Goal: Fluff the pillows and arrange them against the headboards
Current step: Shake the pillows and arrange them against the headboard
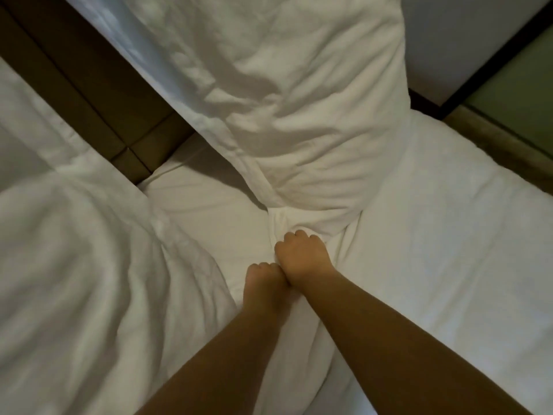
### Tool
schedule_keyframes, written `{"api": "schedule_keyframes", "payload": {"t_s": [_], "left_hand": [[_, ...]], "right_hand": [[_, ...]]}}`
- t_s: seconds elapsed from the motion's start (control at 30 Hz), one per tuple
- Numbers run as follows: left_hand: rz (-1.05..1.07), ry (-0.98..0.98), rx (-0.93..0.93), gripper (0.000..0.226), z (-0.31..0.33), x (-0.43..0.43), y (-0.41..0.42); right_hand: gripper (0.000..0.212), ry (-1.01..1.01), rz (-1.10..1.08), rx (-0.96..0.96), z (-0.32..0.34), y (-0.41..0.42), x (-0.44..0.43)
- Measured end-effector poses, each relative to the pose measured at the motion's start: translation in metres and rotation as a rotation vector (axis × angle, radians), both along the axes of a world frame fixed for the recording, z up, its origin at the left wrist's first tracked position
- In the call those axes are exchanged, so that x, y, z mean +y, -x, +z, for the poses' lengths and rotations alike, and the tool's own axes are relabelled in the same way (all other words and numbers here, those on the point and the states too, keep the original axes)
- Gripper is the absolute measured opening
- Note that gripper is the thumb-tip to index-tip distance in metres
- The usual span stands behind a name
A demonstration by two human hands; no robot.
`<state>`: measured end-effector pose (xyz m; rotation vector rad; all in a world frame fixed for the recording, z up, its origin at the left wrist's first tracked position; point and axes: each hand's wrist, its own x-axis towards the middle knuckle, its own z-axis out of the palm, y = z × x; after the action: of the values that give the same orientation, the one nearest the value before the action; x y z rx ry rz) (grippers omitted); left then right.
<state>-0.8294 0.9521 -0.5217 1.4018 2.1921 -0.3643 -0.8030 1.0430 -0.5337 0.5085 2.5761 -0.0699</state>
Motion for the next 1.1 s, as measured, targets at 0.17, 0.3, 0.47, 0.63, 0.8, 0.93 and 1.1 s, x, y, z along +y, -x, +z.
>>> {"api": "schedule_keyframes", "payload": {"t_s": [0.17, 0.3, 0.47, 0.63, 0.8, 0.93, 1.1], "left_hand": [[-0.155, 0.064, 0.131, 0.030, 0.031, -0.055, -0.001], [-0.236, -0.030, 0.222, 0.030, 0.085, -0.114, -0.012], [-0.268, -0.144, 0.298, 0.025, 0.144, -0.209, -0.031], [-0.270, -0.097, 0.276, 0.027, 0.152, -0.313, -0.055], [-0.261, -0.021, 0.240, 0.029, 0.131, -0.387, -0.070], [-0.219, 0.064, 0.176, 0.028, 0.099, -0.434, -0.072], [-0.091, 0.157, 0.107, 0.027, 0.044, -0.473, -0.058]], "right_hand": [[0.027, 0.060, -0.092, 0.036, 0.051, -0.011, -0.053], [0.024, 0.033, -0.156, 0.115, 0.108, -0.025, -0.110], [0.022, -0.003, -0.244, 0.235, 0.169, -0.051, -0.204], [0.019, 0.017, -0.269, 0.305, 0.183, -0.070, -0.306], [0.016, 0.079, -0.265, 0.295, 0.159, -0.088, -0.380], [0.024, 0.151, -0.314, 0.230, 0.118, -0.104, -0.415], [0.027, 0.166, -0.318, 0.185, 0.060, -0.113, -0.440]]}}
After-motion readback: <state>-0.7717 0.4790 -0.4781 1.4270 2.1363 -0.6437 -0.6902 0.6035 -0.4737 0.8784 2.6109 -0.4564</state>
